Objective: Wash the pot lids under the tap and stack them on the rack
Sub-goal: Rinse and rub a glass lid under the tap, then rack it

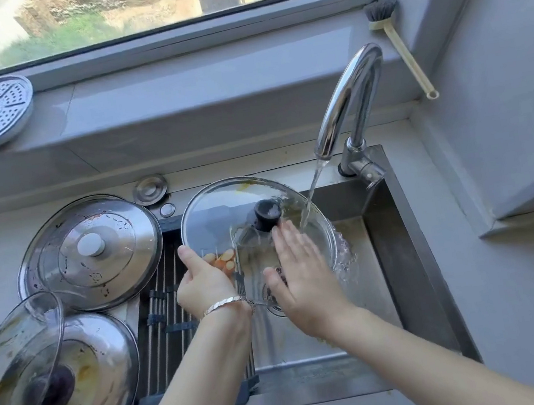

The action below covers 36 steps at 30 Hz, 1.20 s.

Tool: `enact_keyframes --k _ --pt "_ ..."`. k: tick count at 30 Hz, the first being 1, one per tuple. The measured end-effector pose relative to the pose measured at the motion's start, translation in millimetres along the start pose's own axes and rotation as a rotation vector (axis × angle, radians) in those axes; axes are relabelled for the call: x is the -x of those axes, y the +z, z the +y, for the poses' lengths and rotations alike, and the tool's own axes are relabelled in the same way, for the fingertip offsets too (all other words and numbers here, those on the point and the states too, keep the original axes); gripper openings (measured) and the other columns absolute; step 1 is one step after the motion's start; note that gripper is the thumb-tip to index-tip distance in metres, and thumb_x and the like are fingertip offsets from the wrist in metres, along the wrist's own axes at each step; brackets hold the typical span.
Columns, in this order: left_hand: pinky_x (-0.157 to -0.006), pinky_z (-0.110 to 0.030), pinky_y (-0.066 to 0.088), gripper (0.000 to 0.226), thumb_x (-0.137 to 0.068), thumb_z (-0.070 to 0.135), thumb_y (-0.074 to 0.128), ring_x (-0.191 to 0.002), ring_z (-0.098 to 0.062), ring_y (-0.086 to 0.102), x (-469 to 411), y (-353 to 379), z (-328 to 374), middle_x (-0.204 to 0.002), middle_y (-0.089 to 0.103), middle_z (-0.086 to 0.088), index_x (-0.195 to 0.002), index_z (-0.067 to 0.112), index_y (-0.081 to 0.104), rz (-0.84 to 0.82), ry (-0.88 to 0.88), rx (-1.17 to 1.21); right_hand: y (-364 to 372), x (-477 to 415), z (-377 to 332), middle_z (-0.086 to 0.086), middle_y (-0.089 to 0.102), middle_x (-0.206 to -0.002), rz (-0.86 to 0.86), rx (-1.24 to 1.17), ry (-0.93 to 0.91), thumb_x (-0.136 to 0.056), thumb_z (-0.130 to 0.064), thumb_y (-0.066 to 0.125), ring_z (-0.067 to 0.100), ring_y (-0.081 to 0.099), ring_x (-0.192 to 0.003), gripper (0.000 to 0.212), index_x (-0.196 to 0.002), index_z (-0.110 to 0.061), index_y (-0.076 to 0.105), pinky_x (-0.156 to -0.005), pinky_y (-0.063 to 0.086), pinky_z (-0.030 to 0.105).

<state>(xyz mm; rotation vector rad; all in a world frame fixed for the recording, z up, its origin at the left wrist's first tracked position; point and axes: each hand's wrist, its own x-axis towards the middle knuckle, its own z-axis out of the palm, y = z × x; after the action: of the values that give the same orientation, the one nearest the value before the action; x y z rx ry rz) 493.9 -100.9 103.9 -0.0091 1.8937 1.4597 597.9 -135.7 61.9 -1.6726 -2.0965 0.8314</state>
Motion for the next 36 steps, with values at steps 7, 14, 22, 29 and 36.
enact_keyframes --k 7,14,22,29,36 --pt "-0.031 -0.009 0.032 0.046 -0.089 0.051 0.048 -0.026 -0.001 0.047 2.2 -6.0 4.6 -0.037 0.059 0.005 -0.062 0.014 0.053 0.023 0.003 -0.03 -12.8 -28.0 26.0 0.001 -0.011 -0.157 -0.013 -0.061 0.303 -0.098 -0.04 0.011 0.011 -0.012 -0.144 0.061 -0.149 -0.009 -0.003 -0.117 -0.009 0.031" --pt "-0.031 -0.011 0.035 0.046 -0.09 0.049 0.048 -0.026 -0.002 0.047 0.5 -11.2 3.4 -0.041 0.06 0.0 -0.065 0.011 0.051 -0.11 0.02 -0.086 -18.7 -30.1 43.2 -0.008 0.001 -0.157 0.037 -0.151 0.118 -0.097 -0.035 0.013 0.001 -0.006 -0.141 0.056 -0.15 -0.017 0.007 -0.118 -0.003 0.027" --pt "-0.032 -0.012 0.037 0.046 -0.091 0.043 0.048 -0.027 -0.004 0.049 1.2 -25.7 -1.9 -0.036 0.051 -0.001 -0.06 0.009 0.047 -0.321 0.126 -0.31 -55.4 -80.3 39.9 -0.003 0.006 -0.158 -0.116 0.045 -0.154 -0.097 -0.034 0.017 0.01 -0.003 -0.145 0.055 -0.149 -0.016 0.01 -0.114 -0.005 0.023" --pt "-0.043 -0.02 0.04 0.048 -0.089 0.046 0.051 -0.03 -0.006 0.046 -12.0 -27.8 5.2 -0.049 0.059 -0.008 -0.058 0.01 0.051 -0.301 0.143 -0.292 -36.7 -72.8 68.4 -0.007 0.005 -0.158 -0.127 -0.23 0.046 -0.099 -0.047 0.022 0.007 0.001 -0.144 0.058 -0.15 -0.024 0.005 -0.119 0.003 0.034" --pt "-0.032 -0.011 0.035 0.044 -0.091 0.048 0.046 -0.024 -0.003 0.045 -36.3 -28.7 8.2 -0.034 0.057 0.003 -0.065 0.013 0.048 -0.065 0.023 -0.103 -9.9 1.1 119.2 0.001 -0.002 -0.159 -0.387 0.08 0.222 -0.1 -0.034 0.032 0.011 -0.003 -0.146 0.061 -0.15 -0.012 0.004 -0.118 0.002 0.029"
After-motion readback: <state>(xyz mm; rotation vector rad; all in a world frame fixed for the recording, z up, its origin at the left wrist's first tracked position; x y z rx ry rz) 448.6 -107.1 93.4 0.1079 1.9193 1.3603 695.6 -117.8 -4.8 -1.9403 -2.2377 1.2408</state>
